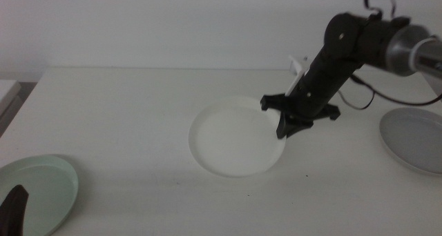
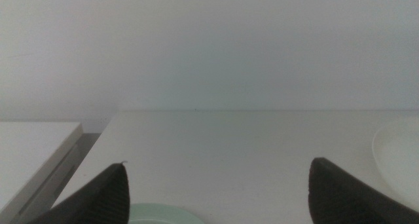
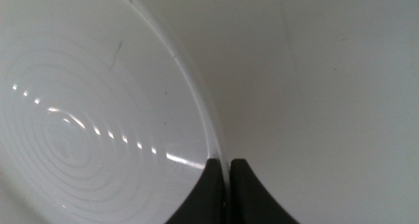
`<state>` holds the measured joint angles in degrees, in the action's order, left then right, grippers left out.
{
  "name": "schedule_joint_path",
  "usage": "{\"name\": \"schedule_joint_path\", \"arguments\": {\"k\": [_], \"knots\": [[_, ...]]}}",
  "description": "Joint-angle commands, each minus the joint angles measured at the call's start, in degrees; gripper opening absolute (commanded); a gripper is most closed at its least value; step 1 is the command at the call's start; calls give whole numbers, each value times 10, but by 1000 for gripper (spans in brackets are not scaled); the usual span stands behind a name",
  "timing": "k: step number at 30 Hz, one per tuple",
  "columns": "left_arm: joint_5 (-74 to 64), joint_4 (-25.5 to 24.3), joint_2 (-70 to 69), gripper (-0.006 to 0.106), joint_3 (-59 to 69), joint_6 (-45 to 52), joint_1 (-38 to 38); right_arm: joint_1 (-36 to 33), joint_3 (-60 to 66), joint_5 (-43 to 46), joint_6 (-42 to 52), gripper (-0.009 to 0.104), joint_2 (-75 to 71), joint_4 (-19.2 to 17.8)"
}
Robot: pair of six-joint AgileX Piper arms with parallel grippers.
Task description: Stack the three bowls on top of each other.
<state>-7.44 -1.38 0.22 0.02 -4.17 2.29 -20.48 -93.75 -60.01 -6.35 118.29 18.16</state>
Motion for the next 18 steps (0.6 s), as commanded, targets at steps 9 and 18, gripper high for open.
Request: {"name": "schedule_joint_path", "arguments": {"k": [9, 18], "knots": [[9, -1, -2, 94, 0, -2, 0, -2, -7, 16, 13, -1, 49, 44], [9, -1, -2, 94, 0, -2, 0, -3, -7, 30, 15, 5, 54, 42]]}}
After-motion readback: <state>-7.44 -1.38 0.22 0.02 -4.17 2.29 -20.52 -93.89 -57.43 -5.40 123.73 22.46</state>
